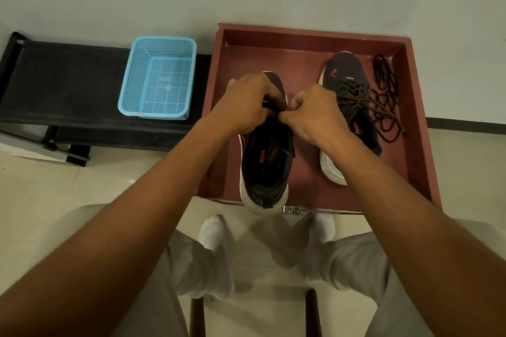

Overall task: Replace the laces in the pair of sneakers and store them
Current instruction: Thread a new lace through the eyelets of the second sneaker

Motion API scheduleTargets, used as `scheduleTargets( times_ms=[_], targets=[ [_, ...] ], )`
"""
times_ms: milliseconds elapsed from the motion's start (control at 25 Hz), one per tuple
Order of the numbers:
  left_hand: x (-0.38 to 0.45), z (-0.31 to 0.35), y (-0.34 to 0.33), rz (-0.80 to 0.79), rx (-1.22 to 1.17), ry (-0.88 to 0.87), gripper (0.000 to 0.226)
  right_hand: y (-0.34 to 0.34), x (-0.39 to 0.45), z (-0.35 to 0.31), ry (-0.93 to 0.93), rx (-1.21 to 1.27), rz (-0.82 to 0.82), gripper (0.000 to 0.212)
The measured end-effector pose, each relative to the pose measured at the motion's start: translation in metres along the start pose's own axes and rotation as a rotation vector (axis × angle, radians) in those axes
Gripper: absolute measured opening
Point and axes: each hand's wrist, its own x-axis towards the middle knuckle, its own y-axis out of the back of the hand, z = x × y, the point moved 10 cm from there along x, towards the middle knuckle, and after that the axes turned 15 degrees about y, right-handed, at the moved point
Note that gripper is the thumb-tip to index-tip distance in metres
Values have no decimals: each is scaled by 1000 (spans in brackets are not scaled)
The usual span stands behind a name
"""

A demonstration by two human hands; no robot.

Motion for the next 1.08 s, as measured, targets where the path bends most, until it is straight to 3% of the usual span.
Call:
scheduleTargets(
  times_ms=[240,440,560,800,920,1080],
  targets=[
    [3,-4,-2,-71,-39,23,35,1,-2,2,-2,50,2,16],
    [1,4,2,-37,157,29,39,0,-1,3,-5,37,-14,18],
    [-3,13,-4,-6,258,-28,35,-1,-1,4,-12,42,-13,18],
    [-4,12,-12,15,235,-131,22,-3,0,6,-13,42,-13,12],
    [0,4,-10,6,146,-129,20,-2,-1,6,-16,52,-6,13],
    [10,-26,23,20,-240,46,8,-1,-2,6,-15,58,-3,11]
  ],
)
